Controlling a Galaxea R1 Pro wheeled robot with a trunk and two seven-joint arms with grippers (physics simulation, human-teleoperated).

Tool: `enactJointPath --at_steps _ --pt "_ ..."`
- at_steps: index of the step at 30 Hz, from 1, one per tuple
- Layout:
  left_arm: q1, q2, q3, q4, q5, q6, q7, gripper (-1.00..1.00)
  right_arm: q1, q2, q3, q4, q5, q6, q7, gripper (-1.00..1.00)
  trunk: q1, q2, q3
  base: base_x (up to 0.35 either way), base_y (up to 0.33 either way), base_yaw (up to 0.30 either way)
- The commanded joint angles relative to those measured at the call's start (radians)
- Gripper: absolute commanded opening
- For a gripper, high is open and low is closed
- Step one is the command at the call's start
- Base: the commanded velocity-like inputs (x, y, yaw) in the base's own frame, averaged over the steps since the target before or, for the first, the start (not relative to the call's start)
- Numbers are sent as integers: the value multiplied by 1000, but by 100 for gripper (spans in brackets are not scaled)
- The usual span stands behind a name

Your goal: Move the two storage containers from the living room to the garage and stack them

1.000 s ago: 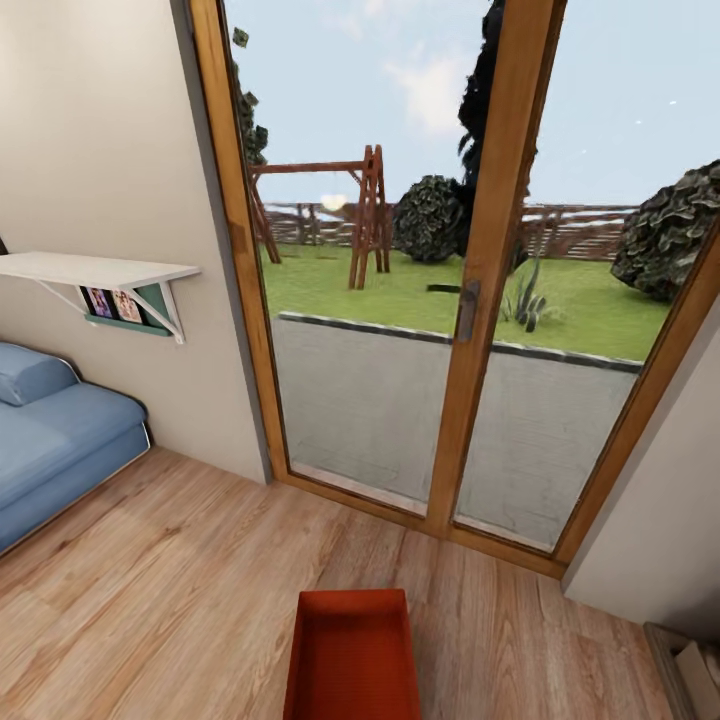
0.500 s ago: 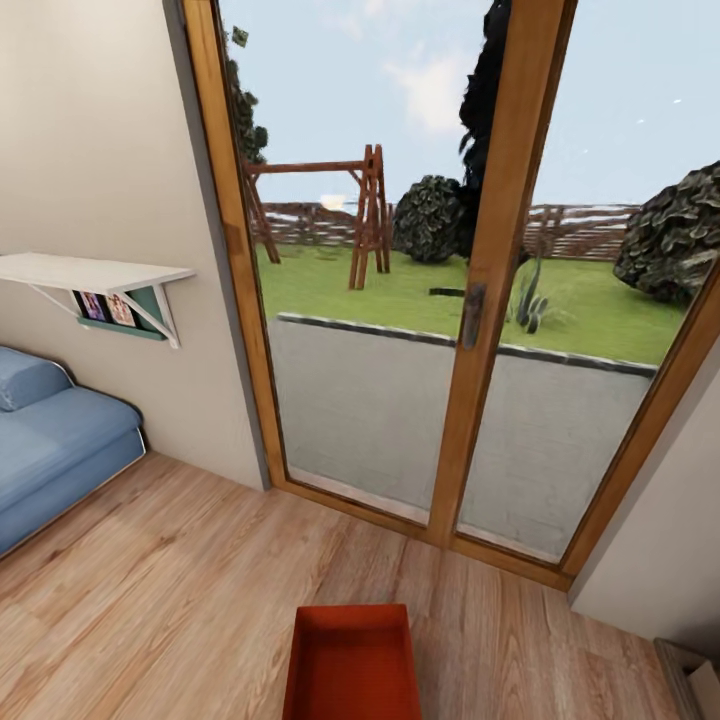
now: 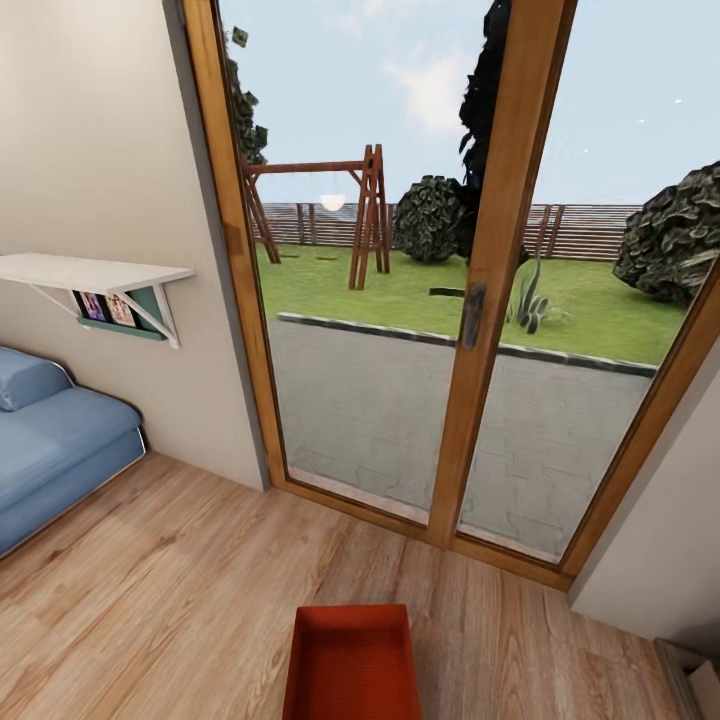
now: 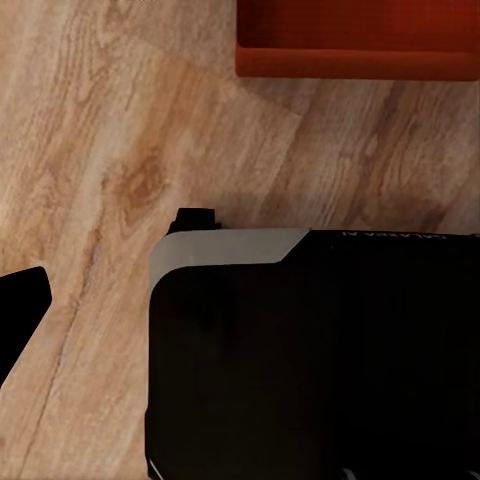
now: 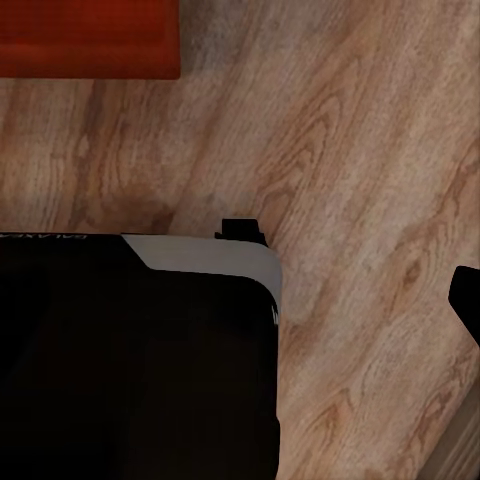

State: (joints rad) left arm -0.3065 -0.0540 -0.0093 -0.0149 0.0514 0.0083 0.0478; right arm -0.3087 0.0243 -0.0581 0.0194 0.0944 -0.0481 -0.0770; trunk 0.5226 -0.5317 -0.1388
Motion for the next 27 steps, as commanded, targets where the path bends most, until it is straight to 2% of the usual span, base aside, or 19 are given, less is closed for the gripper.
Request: enactJointPath --at_steps 1,27 --pt "0 -1 -1 0 5 1 3 100 -1 0 -6 2 10 -4 -4 100 0 -2 -2 0 0 0" --pt "-1 -6 0 0 3 -1 3 100 -1 1 -6 2 11 -5 -4 100 0 -2 -2 0 0 0"
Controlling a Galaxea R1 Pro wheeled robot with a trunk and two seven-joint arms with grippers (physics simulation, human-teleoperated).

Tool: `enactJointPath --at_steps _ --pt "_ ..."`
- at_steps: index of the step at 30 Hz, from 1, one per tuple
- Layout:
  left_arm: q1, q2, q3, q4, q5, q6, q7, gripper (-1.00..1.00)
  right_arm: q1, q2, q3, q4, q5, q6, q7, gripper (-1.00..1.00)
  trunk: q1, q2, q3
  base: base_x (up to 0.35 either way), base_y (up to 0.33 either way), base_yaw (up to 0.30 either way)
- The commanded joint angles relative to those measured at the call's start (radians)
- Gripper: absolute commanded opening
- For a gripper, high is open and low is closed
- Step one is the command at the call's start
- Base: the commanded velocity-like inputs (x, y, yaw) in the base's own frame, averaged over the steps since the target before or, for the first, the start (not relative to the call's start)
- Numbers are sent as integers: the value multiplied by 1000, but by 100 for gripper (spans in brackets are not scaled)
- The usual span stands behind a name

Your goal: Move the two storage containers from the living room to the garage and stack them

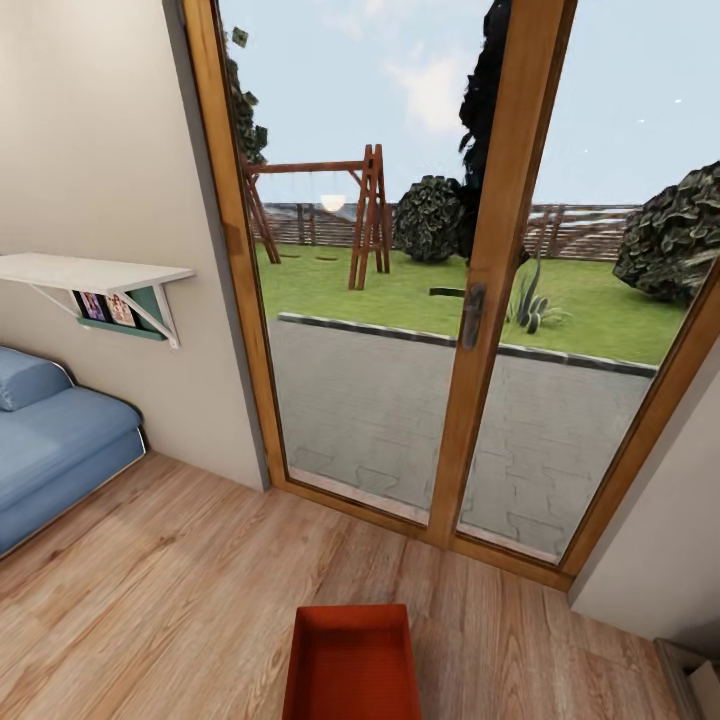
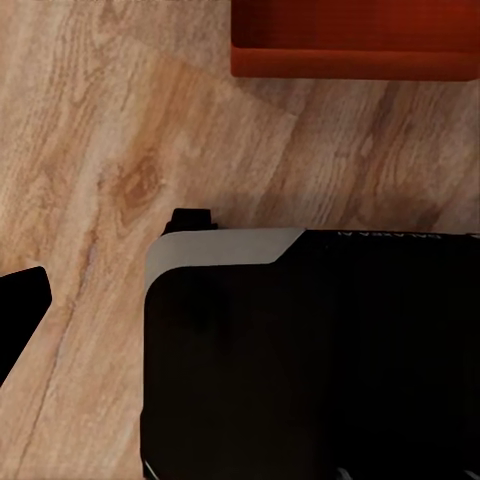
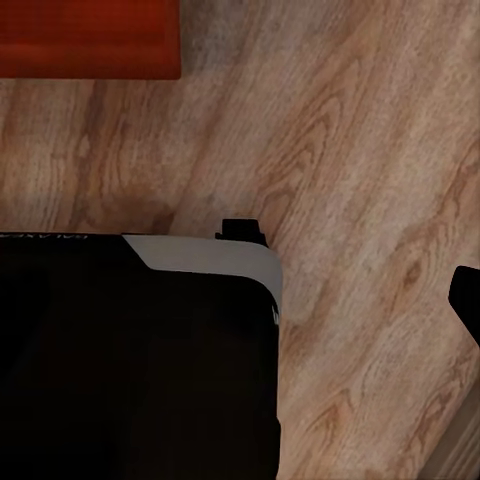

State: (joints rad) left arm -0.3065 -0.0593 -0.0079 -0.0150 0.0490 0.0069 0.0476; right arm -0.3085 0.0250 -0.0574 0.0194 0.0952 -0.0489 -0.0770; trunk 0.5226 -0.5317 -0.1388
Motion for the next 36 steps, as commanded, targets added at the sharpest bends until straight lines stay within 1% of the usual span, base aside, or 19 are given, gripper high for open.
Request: enactJointPath --at_steps 1,9,13,15,18,20,21,23,24,26,27,28,30,31,33,36 --pt "0 -1 -1 0 5 1 3 100 -1 0 -10 2 6 -5 -4 100 0 -2 -2 0 0 0" --pt "0 -2 2 -4 6 1 3 100 -1 8 -12 -18 12 -7 -3 100 0 -2 -2 0 0 0" --pt "0 -1 3 -6 5 3 3 100 0 17 -13 -88 10 6 6 100 0 -2 -2 0 0 0" --pt "0 -1 3 -7 5 5 3 100 -1 20 -13 -117 10 21 8 100 0 -2 -2 0 0 0" --pt "-1 0 1 -12 5 9 4 100 0 24 -13 -177 8 67 12 100 0 -2 -2 0 0 0" --pt "-1 1 1 -41 6 14 6 100 0 25 -13 -243 7 117 13 100 0 -2 -2 0 0 0" --pt "-1 0 1 -52 6 17 7 100 0 24 -13 -260 7 131 13 100 0 -2 -2 0 0 0" --pt "-2 0 0 -103 7 40 10 100 0 24 -12 -329 6 188 13 100 0 -2 -2 0 0 0" --pt "-2 0 0 -116 7 51 10 100 0 25 -12 -346 6 202 13 100 0 -2 -2 0 0 0" --pt "-2 0 -1 -182 8 108 11 100 -1 25 -12 -408 5 244 12 100 0 -2 -2 0 0 0" --pt "-2 0 -1 -222 8 138 11 100 0 26 -12 -429 5 257 12 100 0 -2 -2 0 0 0" --pt "-2 1 -1 -243 8 152 11 100 0 27 -12 -436 4 261 12 100 0 -2 -2 0 0 0" --pt "-3 2 -1 -319 9 199 11 100 3 37 -12 -453 4 271 11 100 0 -2 -2 0 0 0" --pt "-6 3 -1 -368 11 235 12 100 0 46 -12 -456 4 276 10 100 0 -2 -2 0 0 0" --pt "-20 3 -1 -373 12 244 13 100 -5 49 -12 -456 4 278 10 100 0 -2 -2 0 0 0" --pt "-81 6 -1 -342 13 251 15 100 -31 54 -12 -448 1 274 9 100 0 -2 -2 0 0 0"
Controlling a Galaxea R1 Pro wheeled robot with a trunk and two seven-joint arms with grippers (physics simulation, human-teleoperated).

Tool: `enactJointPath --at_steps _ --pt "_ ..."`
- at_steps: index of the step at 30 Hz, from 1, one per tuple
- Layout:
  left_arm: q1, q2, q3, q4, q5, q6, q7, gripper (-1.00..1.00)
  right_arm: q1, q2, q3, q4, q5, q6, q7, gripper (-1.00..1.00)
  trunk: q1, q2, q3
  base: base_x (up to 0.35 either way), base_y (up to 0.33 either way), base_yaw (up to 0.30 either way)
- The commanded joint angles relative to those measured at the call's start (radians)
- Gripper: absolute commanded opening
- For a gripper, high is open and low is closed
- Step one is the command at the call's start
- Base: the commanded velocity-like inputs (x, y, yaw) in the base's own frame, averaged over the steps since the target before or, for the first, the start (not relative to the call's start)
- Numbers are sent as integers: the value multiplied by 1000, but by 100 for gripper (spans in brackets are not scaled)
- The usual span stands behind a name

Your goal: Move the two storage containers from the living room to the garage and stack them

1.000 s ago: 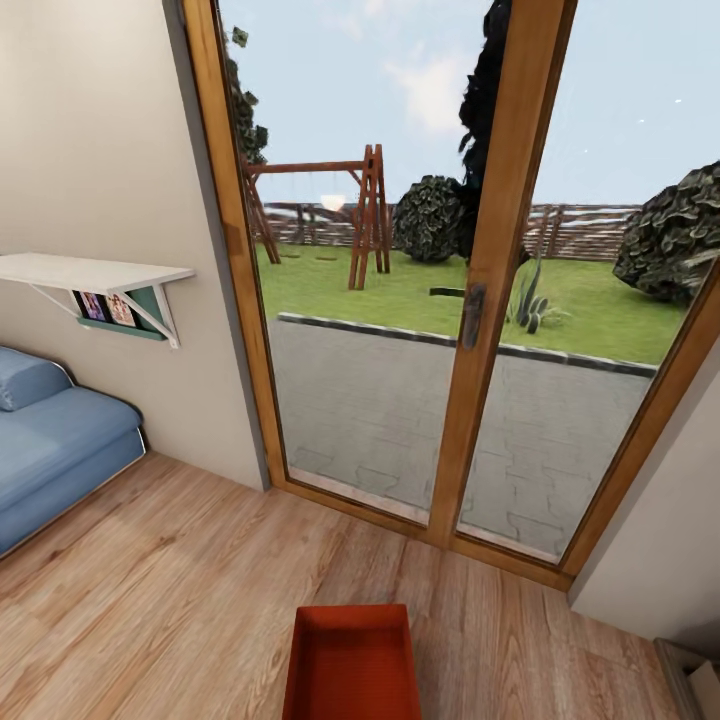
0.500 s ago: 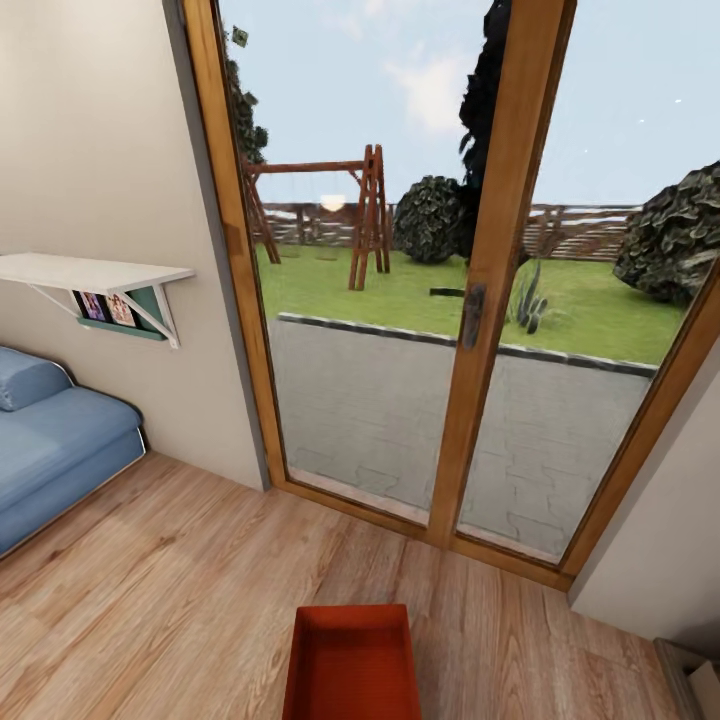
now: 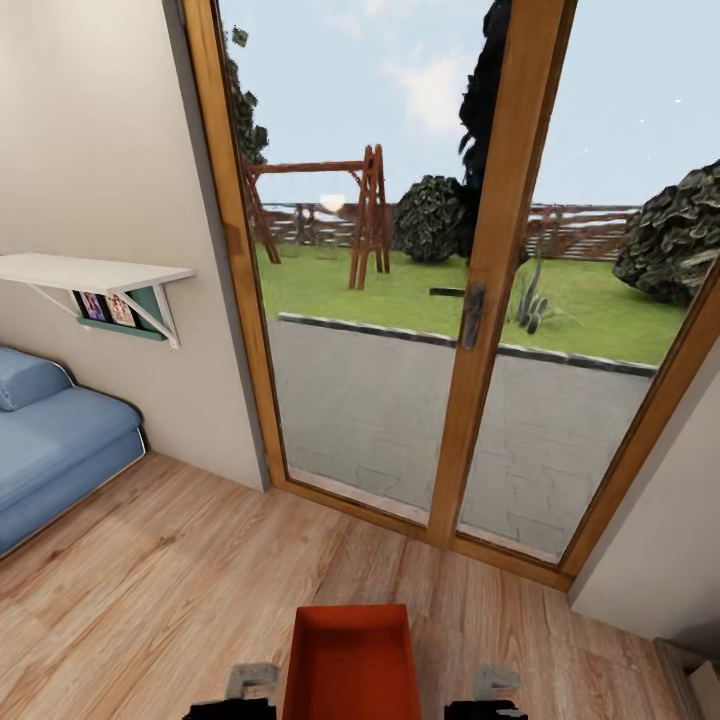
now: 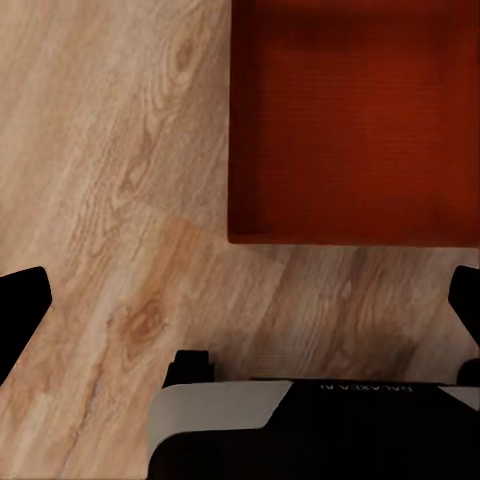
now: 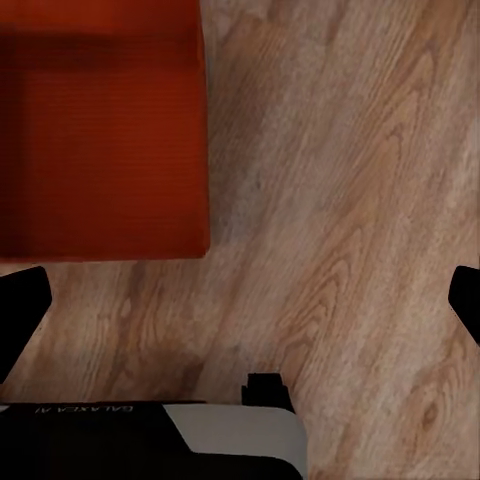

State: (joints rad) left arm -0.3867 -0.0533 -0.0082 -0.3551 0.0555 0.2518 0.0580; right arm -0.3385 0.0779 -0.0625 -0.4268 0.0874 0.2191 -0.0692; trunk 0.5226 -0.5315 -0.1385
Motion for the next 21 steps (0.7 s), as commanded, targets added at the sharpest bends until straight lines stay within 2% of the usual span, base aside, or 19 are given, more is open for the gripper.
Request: enactJointPath --at_steps 1,4,6,11,17,21 --pt "-12 0 -1 10 6 6 4 100 -8 4 -7 3 9 5 1 100 0 -2 -2 0 0 0" --pt "-55 -1 0 58 5 3 5 100 -47 16 -7 48 9 -2 0 100 0 -2 -2 0 0 0" --pt "-101 -1 0 86 5 2 6 100 -104 27 -7 109 8 -17 -4 100 0 -2 -2 0 0 0" --pt "-171 -3 1 106 4 1 8 100 -169 41 -8 168 8 -62 -13 100 0 -2 -2 0 0 0" --pt "-181 -4 1 95 3 -2 7 100 -177 43 -8 165 7 -69 -13 100 0 -2 -2 0 0 0" --pt "-182 -3 1 92 3 -36 0 100 -178 44 -9 162 6 -69 -12 100 0 -2 -2 0 0 0"
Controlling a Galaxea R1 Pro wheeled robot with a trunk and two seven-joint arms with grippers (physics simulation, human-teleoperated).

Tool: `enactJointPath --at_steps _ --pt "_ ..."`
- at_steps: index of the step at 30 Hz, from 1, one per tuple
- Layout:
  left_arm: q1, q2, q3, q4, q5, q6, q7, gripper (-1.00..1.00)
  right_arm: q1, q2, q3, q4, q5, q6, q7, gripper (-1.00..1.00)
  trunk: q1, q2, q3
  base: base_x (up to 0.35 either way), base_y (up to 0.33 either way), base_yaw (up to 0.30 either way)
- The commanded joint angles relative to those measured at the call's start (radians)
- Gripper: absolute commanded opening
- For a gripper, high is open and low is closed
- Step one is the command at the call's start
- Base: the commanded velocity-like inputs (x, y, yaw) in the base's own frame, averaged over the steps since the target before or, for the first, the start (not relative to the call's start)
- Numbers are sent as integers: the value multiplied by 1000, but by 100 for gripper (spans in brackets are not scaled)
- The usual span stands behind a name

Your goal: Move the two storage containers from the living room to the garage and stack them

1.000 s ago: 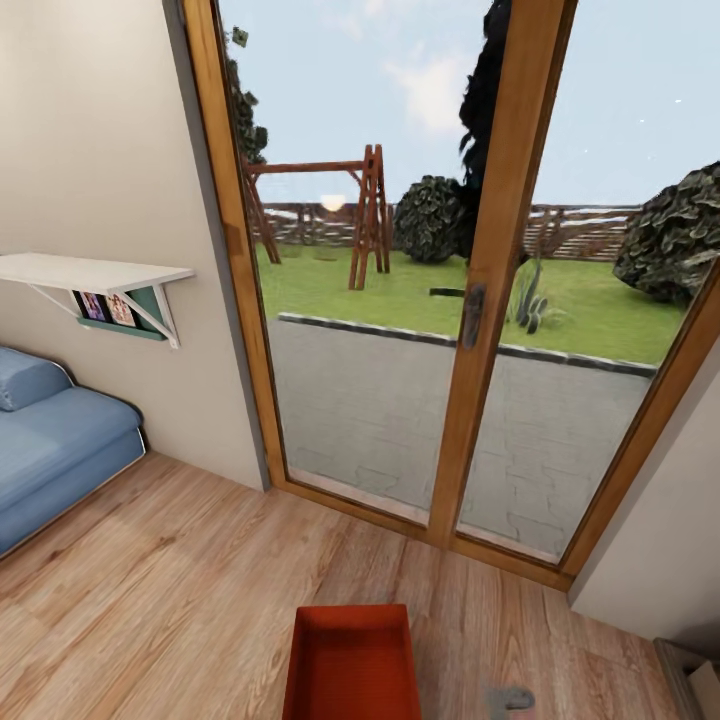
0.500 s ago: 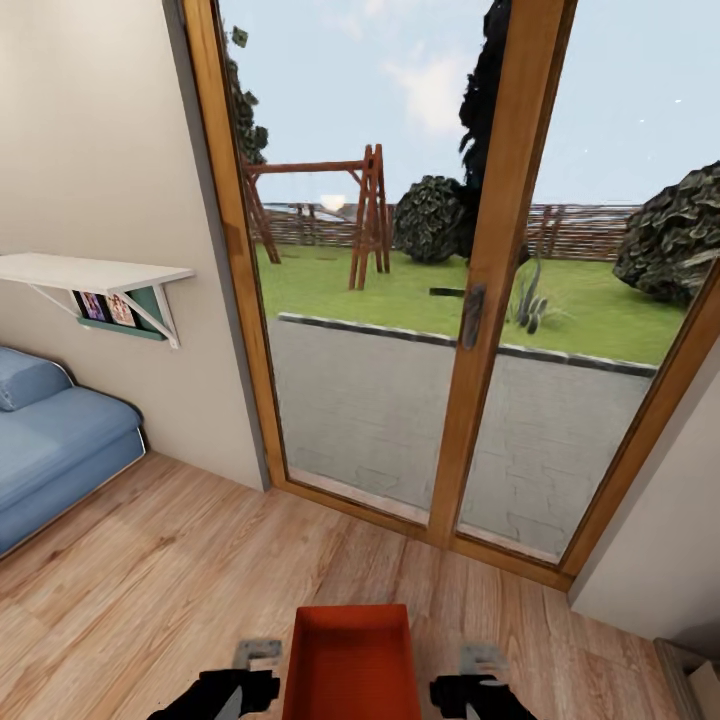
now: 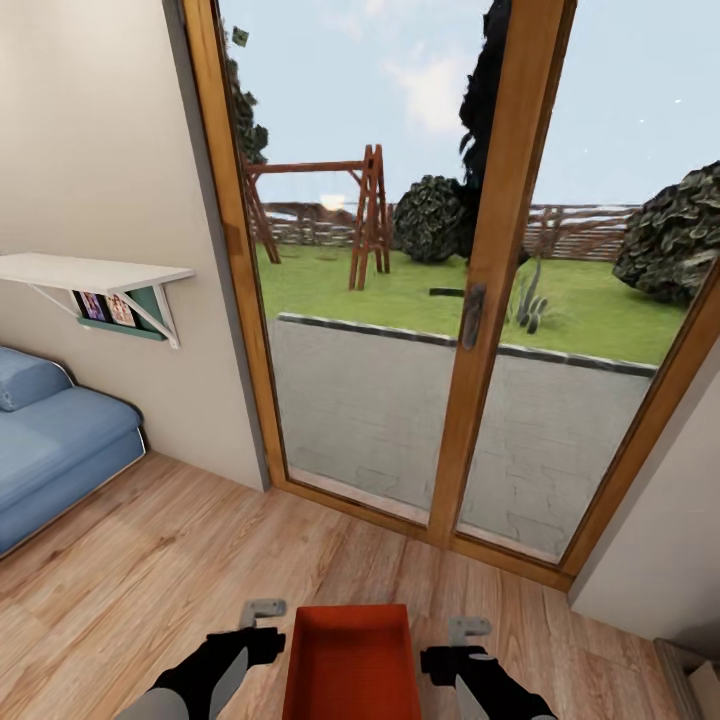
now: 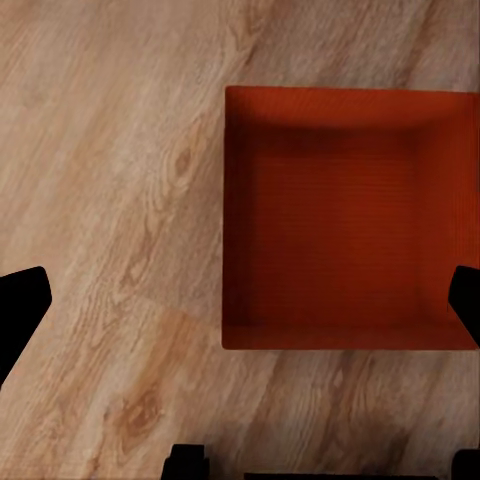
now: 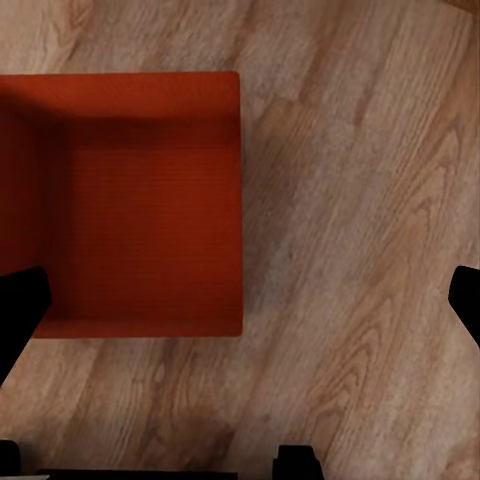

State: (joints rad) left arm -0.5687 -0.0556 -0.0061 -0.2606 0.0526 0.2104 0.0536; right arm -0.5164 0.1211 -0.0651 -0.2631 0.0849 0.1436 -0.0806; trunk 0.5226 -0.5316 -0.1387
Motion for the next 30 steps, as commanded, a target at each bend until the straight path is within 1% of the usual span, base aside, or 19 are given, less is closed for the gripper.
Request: enactJointPath --at_steps 1,4,8,10,18,30 --pt "0 -2 0 -6 5 -2 4 100 0 1 -7 -3 9 6 -1 100 0 -2 -2 0 0 0" --pt "0 -9 1 -26 4 -7 9 100 -1 -1 -8 -5 9 6 -1 100 0 -2 -2 0 0 0" --pt "0 -38 0 -40 0 -7 13 100 -1 -5 -10 -6 9 7 -1 100 0 -2 -2 0 0 0" --pt "0 -45 -1 -42 -1 -5 13 100 0 -6 -10 -8 9 7 -1 100 0 -2 -2 0 0 0" --pt "0 -59 0 -46 1 -2 8 100 -1 -6 -10 -20 9 8 1 100 0 -2 -2 0 0 0" --pt "0 -62 -1 -45 4 -2 12 100 0 -5 -10 -21 9 9 2 100 46 -86 -39 0 0 0"
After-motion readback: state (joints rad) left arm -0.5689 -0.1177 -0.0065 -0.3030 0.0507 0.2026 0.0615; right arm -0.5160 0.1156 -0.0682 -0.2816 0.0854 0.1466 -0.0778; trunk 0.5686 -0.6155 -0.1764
